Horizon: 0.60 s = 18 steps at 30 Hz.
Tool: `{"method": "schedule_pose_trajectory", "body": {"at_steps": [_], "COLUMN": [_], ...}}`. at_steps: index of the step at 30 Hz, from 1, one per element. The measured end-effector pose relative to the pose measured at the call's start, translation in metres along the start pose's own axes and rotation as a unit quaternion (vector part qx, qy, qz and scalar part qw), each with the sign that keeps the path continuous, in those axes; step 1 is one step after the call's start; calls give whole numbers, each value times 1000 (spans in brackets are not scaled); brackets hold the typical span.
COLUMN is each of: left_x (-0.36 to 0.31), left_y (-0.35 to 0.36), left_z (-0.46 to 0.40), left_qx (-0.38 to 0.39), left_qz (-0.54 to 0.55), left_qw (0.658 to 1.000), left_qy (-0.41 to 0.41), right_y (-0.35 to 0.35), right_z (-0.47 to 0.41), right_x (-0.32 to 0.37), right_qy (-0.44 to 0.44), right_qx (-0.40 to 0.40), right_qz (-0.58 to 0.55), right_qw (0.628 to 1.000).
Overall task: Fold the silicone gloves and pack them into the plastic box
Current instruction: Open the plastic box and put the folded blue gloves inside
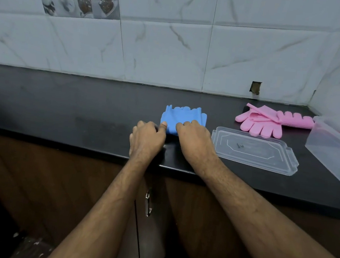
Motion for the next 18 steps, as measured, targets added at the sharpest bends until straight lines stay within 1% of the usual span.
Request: {"method": "schedule_pose_trajectory", "body": {"at_steps": [2, 6, 7, 9, 11, 12, 13, 14, 15, 16, 17, 18], "left_x": [-2, -6, -8, -14, -17, -17, -16, -19, -26, -33, -39, -43], "left_y": [-5, -20, -22, -22, -24, -24, -22, -18, -14, -9, -6, -4], "left_z": [5, 21, 28, 41, 53, 58, 63, 70, 78, 88, 97, 106], "left_qx": [-20, -104, -111, -99, -87, -85, -72, -38, 9, 54, 87, 104], "left_qz": [18, 92, 115, 168, 247, 315, 403, 497, 582, 647, 690, 719], "left_qw": [1000, 989, 986, 979, 960, 936, 897, 843, 781, 721, 673, 635], "left_qy": [-10, -50, -52, -59, -96, -130, -167, -200, -224, -242, -254, -261], "right_y": [-2, -11, -14, -20, -27, -30, -33, -35, -38, -42, -47, -53], "right_z": [3, 11, 15, 25, 39, 46, 53, 59, 66, 72, 79, 85], "right_x": [-3, -6, -6, -7, -6, -8, -10, -15, -20, -27, -34, -41], "right_qy": [19, 35, 37, 40, 39, 41, 47, 56, 68, 79, 89, 95], "right_qx": [7, 1, -6, -29, -53, -66, -74, -76, -75, -76, -79, -83], "right_qz": [-18, -29, -37, -54, -71, -82, -98, -122, -155, -194, -230, -260], "right_qw": [1000, 999, 999, 997, 995, 994, 991, 988, 983, 975, 966, 957]}}
Point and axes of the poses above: each hand's wrist, its own z-axis away from the middle knuckle, its own y-axis out of the palm, x = y × z, the point moved 6 cm from there along -z, towards the middle knuckle, and after that the axes turned 11 degrees about y, right-handed, at the moved point
